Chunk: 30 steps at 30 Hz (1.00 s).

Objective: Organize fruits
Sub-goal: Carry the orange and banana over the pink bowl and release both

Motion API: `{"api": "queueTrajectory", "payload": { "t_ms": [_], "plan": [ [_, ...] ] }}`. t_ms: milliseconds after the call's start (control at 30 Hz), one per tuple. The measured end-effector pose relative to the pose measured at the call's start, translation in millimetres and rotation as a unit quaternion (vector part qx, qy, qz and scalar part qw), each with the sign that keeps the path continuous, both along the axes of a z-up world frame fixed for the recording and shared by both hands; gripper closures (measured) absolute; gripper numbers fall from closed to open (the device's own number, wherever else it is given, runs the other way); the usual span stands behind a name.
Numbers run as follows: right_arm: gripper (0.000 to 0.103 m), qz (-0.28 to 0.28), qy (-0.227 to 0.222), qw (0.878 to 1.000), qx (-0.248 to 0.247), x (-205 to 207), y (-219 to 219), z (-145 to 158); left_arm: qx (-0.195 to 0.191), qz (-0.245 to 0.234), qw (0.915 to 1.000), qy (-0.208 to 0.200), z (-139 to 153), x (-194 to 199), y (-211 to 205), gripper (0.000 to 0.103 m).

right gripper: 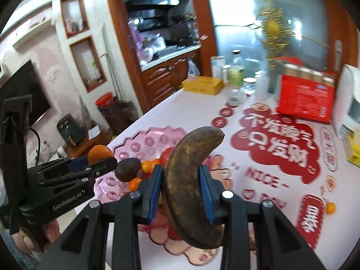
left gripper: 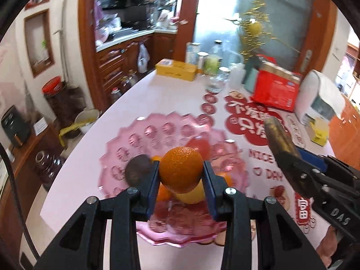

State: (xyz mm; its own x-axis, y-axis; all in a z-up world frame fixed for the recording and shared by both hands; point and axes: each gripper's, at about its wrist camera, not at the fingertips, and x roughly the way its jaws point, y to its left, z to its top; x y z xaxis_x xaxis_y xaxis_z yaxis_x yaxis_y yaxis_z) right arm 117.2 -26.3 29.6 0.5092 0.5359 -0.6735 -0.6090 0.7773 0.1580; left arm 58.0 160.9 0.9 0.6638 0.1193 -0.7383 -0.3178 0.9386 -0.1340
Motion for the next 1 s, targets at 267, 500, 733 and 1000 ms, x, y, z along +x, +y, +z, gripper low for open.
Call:
{"api": "queueTrajectory", "payload": {
  "t_ms": [267,500,733,1000],
  "plan": [
    [0.07,0.033,0.036,0.997,-0.054,21.2,67.9,-63.8,-0.03,0.032,0.9982,0.04,-50.9,11.1,28.8,0.068],
    [0.069,0.034,0.028,0.995,-0.087,26.9,83.5,-86.9,-0.04,0.044,0.9959,0.068,-82.6,26.3,38.6,0.068],
    [0.062,0.065,0.025,0.993,-0.095,18.4,87.1,-86.9,-0.029,0.047,0.996,0.07,-84.8,32.9,33.8,0.066],
    [0.057,0.064,0.032,0.996,-0.054,11.2,63.8,-76.1,-0.024,0.042,0.9969,0.061,-74.7,28.2,26.9,0.044]
  ]
}}
